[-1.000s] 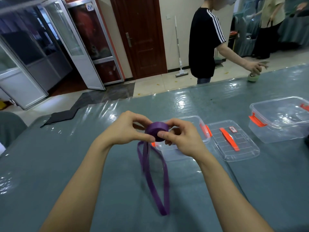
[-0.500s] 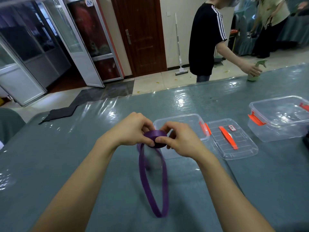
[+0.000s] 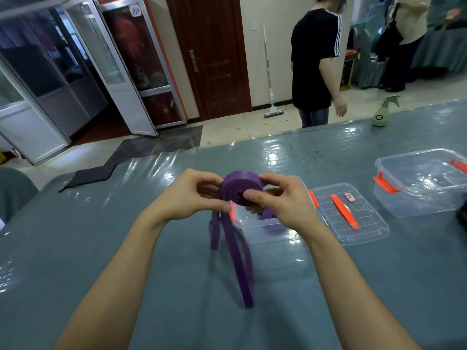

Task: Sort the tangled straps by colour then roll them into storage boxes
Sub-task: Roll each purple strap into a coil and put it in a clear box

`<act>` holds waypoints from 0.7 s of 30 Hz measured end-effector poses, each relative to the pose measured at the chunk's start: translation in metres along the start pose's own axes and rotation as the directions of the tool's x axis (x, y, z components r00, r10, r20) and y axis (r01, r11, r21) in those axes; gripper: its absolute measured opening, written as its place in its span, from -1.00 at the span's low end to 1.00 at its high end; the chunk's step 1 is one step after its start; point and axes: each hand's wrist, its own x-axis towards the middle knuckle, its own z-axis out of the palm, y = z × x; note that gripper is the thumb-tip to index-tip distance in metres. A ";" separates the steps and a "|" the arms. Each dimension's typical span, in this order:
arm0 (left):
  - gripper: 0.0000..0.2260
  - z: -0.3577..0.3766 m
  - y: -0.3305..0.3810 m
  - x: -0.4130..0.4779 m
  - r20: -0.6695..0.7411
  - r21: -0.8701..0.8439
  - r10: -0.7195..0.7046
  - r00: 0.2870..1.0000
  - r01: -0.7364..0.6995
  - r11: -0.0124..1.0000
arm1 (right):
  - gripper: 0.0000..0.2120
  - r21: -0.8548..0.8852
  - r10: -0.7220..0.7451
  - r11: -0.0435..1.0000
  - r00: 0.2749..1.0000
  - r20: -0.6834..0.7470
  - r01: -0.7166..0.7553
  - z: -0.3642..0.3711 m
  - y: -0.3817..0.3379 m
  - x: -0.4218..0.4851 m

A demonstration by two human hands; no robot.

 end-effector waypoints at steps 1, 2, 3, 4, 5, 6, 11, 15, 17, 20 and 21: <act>-0.65 0.000 0.000 0.000 -0.041 -0.079 0.015 0.999 -0.018 0.997 | -0.81 0.032 -0.011 0.999 1.000 0.011 0.010 0.000 -0.008 0.005; -0.67 -0.001 0.002 0.001 -0.094 -0.134 0.035 0.995 -0.048 0.990 | -0.77 0.048 -0.029 0.998 0.999 0.023 0.027 0.001 -0.016 0.013; -0.69 -0.006 0.007 0.004 -0.157 -0.167 0.058 0.986 -0.084 0.982 | -0.74 0.060 -0.050 0.997 0.998 0.030 0.048 0.004 -0.027 0.023; -0.70 -0.014 0.014 0.008 -0.222 -0.182 0.081 0.972 -0.123 0.975 | -0.72 0.081 -0.071 0.994 0.997 0.031 0.068 0.009 -0.040 0.034; -0.71 -0.026 0.024 0.012 -0.279 -0.189 0.103 0.955 -0.160 0.969 | -0.70 0.117 -0.088 0.990 0.996 0.032 0.084 0.013 -0.054 0.047; -0.70 -0.039 0.035 0.016 -0.326 -0.187 0.126 0.937 -0.195 0.963 | -0.69 0.154 -0.110 0.983 0.993 0.036 0.103 0.018 -0.070 0.060; -0.65 -0.105 0.087 0.027 -0.452 -0.277 0.111 0.885 -0.258 0.925 | -0.71 0.209 -0.263 0.948 0.960 0.097 0.239 0.040 -0.153 0.115; -0.62 -0.142 0.121 0.032 -0.573 -0.350 0.100 0.814 -0.353 0.868 | -0.65 0.315 -0.301 0.918 0.941 0.155 0.241 0.059 -0.203 0.137; -0.62 -0.156 0.135 0.031 -0.576 -0.409 0.086 0.813 -0.377 0.831 | -0.68 0.331 -0.322 0.907 0.935 0.148 0.260 0.069 -0.222 0.143; -0.55 -0.171 0.145 0.023 -0.582 -0.379 0.073 0.810 -0.349 0.857 | -0.66 0.393 -0.316 0.888 0.938 0.142 0.239 0.079 -0.236 0.145; -0.50 -0.171 0.144 0.020 -0.583 -0.342 0.082 0.808 -0.336 0.878 | -0.62 0.416 -0.303 0.883 0.942 0.146 0.219 0.082 -0.235 0.145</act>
